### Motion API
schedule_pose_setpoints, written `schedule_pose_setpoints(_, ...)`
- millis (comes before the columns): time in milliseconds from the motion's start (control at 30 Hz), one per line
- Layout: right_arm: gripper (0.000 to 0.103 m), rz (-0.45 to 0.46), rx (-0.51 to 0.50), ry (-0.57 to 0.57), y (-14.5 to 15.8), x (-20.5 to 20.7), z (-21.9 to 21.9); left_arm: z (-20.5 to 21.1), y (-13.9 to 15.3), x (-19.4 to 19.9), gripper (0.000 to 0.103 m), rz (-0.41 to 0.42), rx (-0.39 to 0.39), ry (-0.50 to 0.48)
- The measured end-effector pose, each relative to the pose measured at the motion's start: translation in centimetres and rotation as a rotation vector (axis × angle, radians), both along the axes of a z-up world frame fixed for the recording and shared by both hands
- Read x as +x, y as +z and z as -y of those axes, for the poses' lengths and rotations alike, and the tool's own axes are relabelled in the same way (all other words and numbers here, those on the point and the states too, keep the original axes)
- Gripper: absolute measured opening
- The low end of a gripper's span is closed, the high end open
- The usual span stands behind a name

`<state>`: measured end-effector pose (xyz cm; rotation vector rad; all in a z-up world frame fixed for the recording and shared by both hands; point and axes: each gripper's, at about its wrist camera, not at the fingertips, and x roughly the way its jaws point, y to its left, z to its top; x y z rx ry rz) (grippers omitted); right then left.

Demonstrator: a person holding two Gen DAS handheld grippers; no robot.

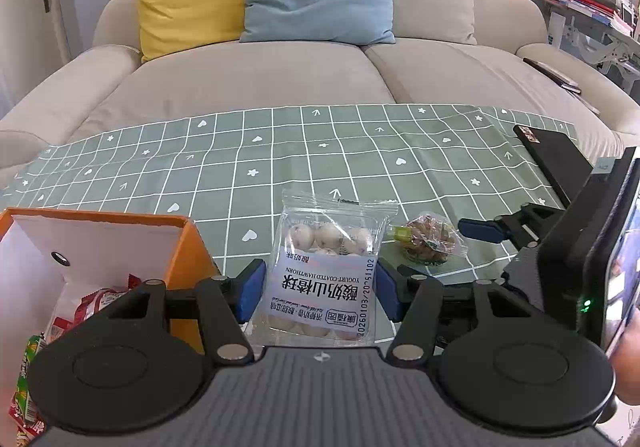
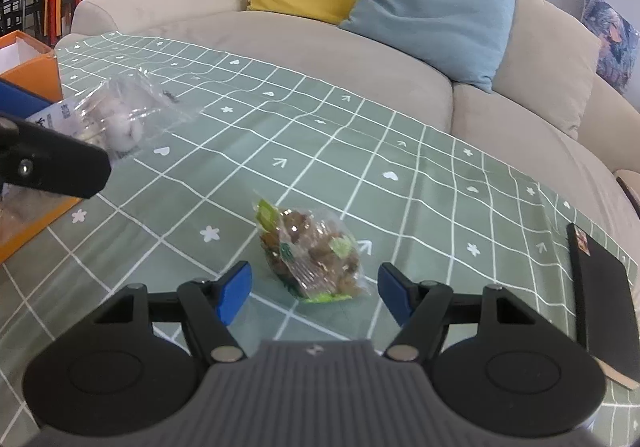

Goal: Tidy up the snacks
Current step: 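Grasp the clear nut packet with the right tool while the left tool holds the egg packet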

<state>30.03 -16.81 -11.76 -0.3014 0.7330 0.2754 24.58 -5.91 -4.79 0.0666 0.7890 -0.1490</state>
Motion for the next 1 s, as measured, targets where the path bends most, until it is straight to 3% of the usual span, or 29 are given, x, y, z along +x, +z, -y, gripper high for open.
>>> schedule_pose_setpoints(33,0.064,0.005,-0.002,0.005,-0.1,0.1,-0.1,0.0,0.0,0.0,0.066,-0.002,-0.004,0.0)
schedule_pose_setpoints(100,0.049,0.008,-0.006,0.011,-0.2,0.2,-0.4,-0.1,0.0,-0.1,0.066,-0.004,-0.011,0.0)
schedule_pose_setpoints(300,0.039,-0.005,0.009,-0.001,0.4,-0.3,-0.4,-0.3,0.5,-0.6,0.066,0.007,-0.02,0.0)
schedule_pose_setpoints(700,0.033,-0.091,0.12,-0.12,5.0,-5.5,0.7,-0.8,2.2,-3.3,0.066,0.033,-0.075,0.002)
schedule_pose_setpoints(1000,0.033,-0.1,0.223,-0.128,8.4,-11.2,-0.1,-3.0,4.4,-6.1,0.066,0.047,-0.107,0.045)
